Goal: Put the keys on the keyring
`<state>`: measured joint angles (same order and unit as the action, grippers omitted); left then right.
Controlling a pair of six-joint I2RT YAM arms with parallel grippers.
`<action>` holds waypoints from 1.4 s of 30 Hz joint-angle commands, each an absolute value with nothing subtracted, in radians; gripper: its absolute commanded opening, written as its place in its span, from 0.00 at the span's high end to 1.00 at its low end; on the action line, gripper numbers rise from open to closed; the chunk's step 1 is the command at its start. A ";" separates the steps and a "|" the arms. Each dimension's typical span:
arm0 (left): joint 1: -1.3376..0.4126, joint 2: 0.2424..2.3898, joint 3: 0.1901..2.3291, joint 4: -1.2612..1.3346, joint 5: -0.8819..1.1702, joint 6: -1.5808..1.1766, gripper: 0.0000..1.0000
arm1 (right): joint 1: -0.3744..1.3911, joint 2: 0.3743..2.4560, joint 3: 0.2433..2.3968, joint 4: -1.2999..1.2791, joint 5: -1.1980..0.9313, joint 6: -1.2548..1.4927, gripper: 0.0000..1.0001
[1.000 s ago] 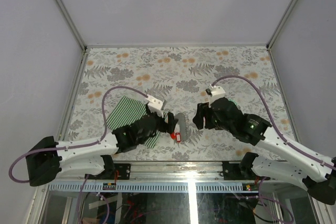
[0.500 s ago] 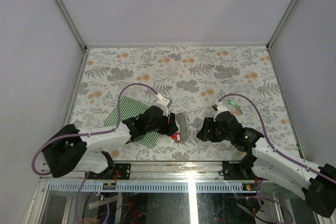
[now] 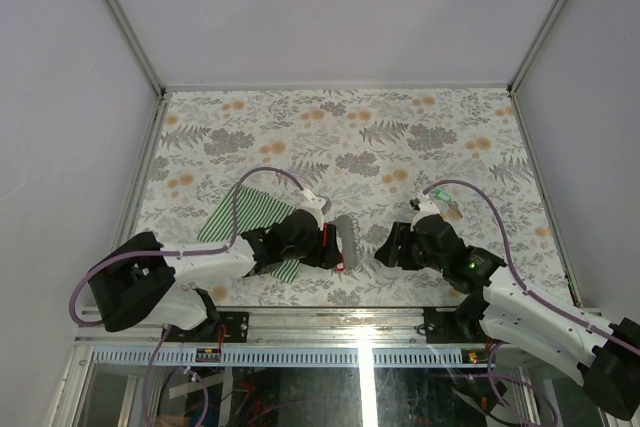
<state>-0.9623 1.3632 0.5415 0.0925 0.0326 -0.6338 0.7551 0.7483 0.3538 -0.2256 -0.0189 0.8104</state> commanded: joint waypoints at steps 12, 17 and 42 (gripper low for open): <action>-1.027 1.440 0.547 0.056 -0.061 -0.730 0.42 | 0.750 0.687 0.399 -0.275 0.071 0.823 0.40; -1.043 1.483 0.560 0.109 -0.033 -0.739 0.42 | 0.750 0.676 0.397 -0.287 0.081 0.826 0.40; -1.050 1.405 0.727 0.023 -0.132 -0.434 0.38 | 0.750 0.501 0.431 -0.373 0.251 0.836 0.43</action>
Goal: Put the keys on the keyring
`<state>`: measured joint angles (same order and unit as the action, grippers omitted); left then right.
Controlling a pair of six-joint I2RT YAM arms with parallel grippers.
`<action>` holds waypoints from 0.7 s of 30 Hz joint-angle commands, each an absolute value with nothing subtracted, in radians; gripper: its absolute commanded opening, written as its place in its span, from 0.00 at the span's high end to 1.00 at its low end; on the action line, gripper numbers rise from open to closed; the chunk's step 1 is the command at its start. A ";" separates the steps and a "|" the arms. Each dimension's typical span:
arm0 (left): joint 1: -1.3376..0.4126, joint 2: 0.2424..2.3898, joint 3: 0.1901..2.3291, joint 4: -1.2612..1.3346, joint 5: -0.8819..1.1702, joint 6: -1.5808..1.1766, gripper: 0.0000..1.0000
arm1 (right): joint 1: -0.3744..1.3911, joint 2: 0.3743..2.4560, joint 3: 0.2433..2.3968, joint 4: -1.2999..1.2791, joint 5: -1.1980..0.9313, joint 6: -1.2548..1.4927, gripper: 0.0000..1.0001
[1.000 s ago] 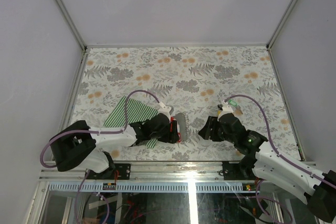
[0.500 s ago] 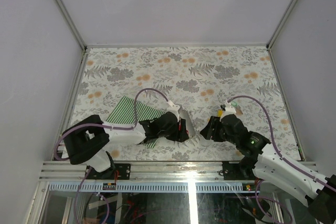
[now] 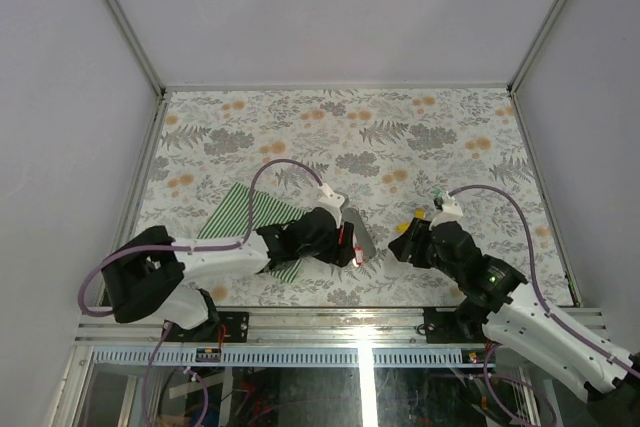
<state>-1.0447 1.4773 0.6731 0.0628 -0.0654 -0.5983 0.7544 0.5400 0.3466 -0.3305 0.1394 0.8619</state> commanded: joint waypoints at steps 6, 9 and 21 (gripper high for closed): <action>-1.055 1.380 0.805 0.011 -0.138 -0.230 0.32 | 0.750 0.432 0.654 -0.466 0.330 0.679 0.39; -1.061 1.408 0.854 0.010 -0.106 -0.136 0.32 | 0.750 0.406 0.774 -0.483 0.361 0.589 0.39; -1.231 1.508 0.846 0.133 -0.003 0.472 0.35 | 0.751 0.404 1.025 -0.556 0.362 0.431 0.39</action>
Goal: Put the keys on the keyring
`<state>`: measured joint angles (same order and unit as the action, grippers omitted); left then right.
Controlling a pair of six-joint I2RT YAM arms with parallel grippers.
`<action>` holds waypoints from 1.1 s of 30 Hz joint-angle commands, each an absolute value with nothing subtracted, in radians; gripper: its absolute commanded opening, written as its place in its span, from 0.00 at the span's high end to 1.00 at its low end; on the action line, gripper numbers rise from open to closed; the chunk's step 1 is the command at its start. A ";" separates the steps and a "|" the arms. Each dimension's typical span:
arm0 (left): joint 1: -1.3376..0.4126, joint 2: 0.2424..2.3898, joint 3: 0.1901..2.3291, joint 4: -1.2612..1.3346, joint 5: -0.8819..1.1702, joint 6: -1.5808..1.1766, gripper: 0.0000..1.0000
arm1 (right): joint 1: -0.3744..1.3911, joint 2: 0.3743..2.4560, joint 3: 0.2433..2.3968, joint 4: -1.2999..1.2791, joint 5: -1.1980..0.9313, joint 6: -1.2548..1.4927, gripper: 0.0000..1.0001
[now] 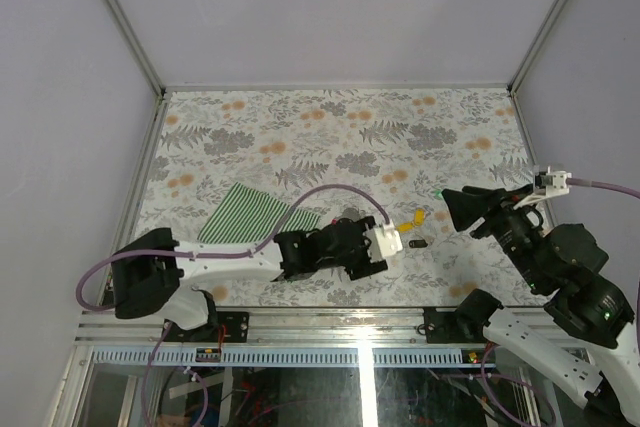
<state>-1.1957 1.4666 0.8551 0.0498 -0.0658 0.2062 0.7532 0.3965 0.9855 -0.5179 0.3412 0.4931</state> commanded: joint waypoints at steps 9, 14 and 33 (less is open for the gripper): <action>-1.247 1.632 0.821 0.196 0.061 0.727 0.45 | 0.751 0.317 1.024 -0.618 0.374 0.462 0.39; -1.246 1.666 0.810 0.253 0.095 0.802 0.46 | 0.750 0.293 1.024 -0.650 0.380 0.466 0.39; -1.229 1.761 0.866 0.203 0.141 0.937 0.64 | 0.750 0.265 1.030 -0.685 0.404 0.459 0.39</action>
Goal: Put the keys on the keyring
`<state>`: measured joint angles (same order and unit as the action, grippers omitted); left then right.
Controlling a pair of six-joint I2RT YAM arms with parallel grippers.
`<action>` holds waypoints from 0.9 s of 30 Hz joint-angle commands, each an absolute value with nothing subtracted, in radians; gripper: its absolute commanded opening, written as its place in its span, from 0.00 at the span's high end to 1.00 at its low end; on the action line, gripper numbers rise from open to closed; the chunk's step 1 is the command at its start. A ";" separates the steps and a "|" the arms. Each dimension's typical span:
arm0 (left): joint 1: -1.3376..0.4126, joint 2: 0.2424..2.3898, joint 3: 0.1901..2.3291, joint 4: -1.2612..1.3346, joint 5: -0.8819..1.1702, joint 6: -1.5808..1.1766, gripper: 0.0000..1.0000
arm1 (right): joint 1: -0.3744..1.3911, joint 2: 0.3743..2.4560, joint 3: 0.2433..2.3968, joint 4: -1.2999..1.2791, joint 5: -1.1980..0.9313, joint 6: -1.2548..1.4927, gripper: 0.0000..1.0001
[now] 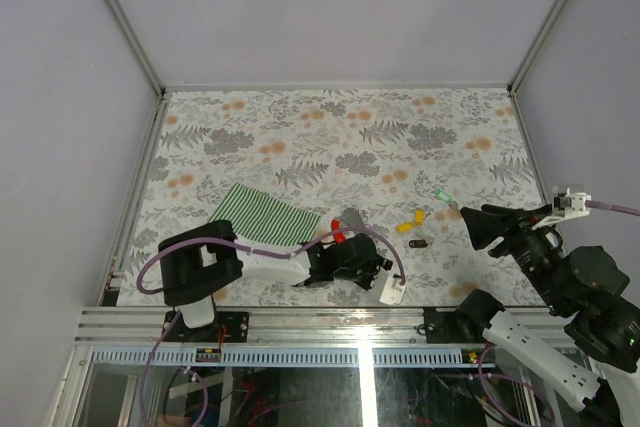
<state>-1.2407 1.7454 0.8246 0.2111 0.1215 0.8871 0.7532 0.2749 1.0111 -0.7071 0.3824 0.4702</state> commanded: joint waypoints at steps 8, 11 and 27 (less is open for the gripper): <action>-1.210 1.788 0.891 0.181 0.134 0.964 0.66 | 0.751 0.268 1.023 -0.684 0.403 0.455 0.38; -1.203 1.794 0.896 0.165 0.136 0.972 0.66 | 0.751 0.267 1.022 -0.686 0.407 0.451 0.38; -1.185 1.833 0.937 0.094 0.120 1.013 0.68 | 0.751 0.272 1.022 -0.683 0.409 0.443 0.38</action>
<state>-1.1954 1.8103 0.9089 0.1394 0.1238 0.9863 0.7532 0.2749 1.0111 -0.7071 0.3840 0.4637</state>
